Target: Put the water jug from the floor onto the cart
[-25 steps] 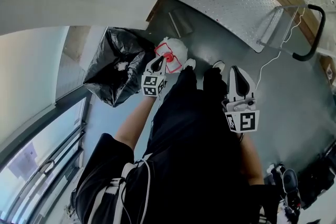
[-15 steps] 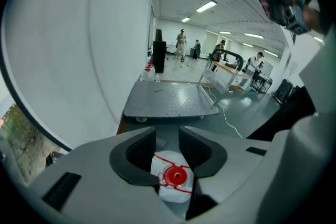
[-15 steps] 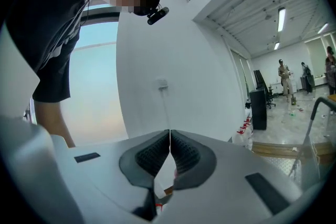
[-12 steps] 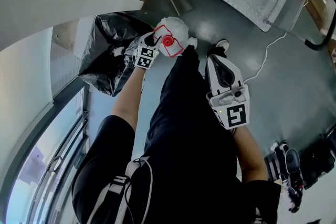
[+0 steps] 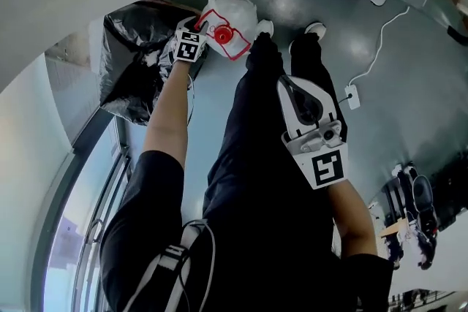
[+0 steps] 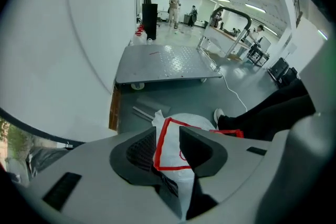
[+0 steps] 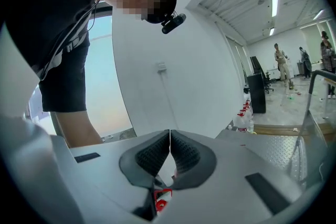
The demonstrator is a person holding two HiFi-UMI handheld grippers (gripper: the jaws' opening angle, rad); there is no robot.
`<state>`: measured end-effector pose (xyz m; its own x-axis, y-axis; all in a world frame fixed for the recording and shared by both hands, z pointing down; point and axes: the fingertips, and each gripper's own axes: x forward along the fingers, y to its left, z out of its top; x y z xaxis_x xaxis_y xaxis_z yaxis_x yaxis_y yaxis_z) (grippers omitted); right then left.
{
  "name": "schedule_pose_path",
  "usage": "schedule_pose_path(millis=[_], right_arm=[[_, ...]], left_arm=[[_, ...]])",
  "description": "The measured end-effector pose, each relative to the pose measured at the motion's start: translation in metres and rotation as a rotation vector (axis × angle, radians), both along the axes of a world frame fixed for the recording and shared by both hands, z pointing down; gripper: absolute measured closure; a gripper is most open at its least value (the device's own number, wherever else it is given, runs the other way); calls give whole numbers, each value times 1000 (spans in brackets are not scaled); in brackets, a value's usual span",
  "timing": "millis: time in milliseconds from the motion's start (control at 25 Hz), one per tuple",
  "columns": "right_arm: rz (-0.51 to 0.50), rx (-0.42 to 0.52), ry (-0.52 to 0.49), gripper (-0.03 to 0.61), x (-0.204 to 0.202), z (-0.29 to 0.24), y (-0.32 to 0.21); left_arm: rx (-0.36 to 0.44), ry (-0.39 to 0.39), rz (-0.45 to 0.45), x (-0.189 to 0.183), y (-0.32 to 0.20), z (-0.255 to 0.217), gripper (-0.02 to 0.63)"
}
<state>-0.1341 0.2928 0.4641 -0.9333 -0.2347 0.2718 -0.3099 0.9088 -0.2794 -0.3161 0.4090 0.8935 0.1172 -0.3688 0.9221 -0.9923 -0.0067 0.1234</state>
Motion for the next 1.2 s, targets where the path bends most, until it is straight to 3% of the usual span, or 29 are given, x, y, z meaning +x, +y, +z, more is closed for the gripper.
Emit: schedule_pose_path(millis=[120, 320, 520, 600, 840, 1000, 1200], right_arm=[[40, -10, 16, 561, 10, 17, -5], [66, -17, 28, 561, 15, 33, -8], [61, -29, 42, 561, 17, 41, -8], [65, -30, 46, 561, 18, 40, -9], [97, -22, 37, 561, 22, 24, -22], [136, -30, 46, 561, 31, 18, -34], [176, -37, 47, 561, 44, 10, -50]], left_arm=[[-43, 18, 52, 5, 2, 28, 477], [-104, 37, 3, -4, 5, 55, 466], [-131, 35, 99, 1, 9, 70, 483], [-153, 68, 111, 7, 10, 68, 551], [-272, 183, 164, 30, 18, 48, 552], [-272, 295, 171, 51, 17, 32, 545], [-260, 303, 185, 61, 16, 9, 534]])
